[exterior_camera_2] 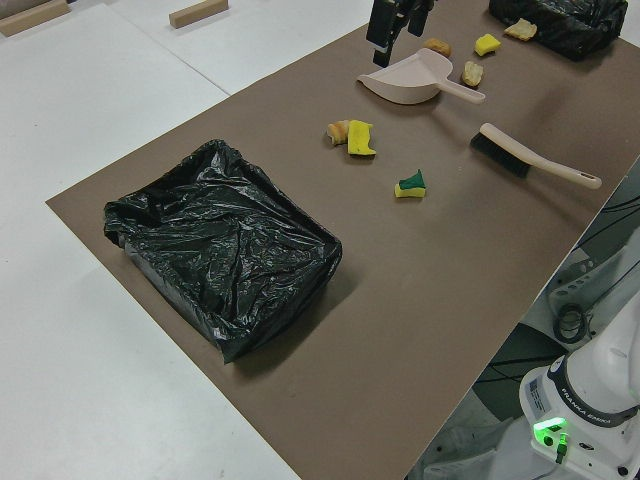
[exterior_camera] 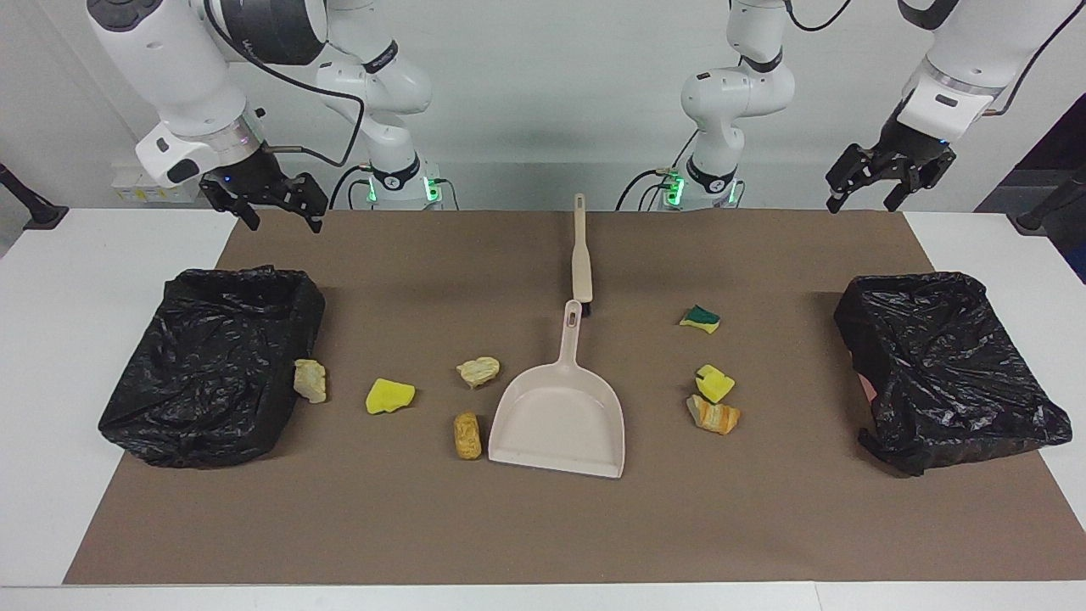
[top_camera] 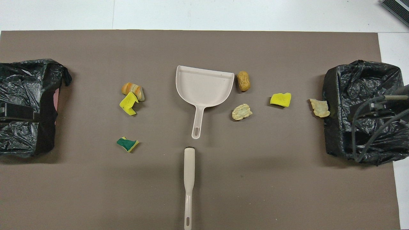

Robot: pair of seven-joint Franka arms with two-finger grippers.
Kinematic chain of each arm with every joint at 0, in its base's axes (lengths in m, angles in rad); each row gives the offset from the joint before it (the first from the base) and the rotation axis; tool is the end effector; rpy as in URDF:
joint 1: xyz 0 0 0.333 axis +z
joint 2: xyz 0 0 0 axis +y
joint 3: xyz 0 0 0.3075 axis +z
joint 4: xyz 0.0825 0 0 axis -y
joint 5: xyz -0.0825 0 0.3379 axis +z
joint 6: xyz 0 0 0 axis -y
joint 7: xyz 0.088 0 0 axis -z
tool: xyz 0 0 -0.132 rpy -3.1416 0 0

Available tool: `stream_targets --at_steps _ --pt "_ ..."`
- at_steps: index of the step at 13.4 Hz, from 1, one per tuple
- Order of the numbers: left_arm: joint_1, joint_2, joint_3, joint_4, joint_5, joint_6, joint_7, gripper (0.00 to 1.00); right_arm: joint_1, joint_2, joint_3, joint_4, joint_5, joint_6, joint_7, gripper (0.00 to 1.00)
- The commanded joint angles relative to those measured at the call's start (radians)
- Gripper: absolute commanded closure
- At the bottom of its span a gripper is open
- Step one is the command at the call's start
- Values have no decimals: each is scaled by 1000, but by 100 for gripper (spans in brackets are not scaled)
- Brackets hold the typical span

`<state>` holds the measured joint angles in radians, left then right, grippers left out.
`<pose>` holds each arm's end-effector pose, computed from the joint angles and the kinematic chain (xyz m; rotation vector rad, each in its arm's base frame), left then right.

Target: Sweep and dump trash in bin

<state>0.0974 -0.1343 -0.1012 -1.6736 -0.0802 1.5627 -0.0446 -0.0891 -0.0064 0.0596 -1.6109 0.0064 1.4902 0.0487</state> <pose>0.4669 -0.0158 0.6119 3.0736 0.0615 0.0325 0.4932 -0.0136 0.5709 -3.1292 0.1222 0.1793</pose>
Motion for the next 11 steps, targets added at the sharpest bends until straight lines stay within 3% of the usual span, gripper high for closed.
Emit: stream_targets --at_steps 1,11 --pt "-4 -8 5 -8 -12 7 6 0 -6 10 5 17 -2 -8 14 0" --pt "12 -7 8 3 -12 -3 0 0 -6 10 5 17 0 -8 14 0"
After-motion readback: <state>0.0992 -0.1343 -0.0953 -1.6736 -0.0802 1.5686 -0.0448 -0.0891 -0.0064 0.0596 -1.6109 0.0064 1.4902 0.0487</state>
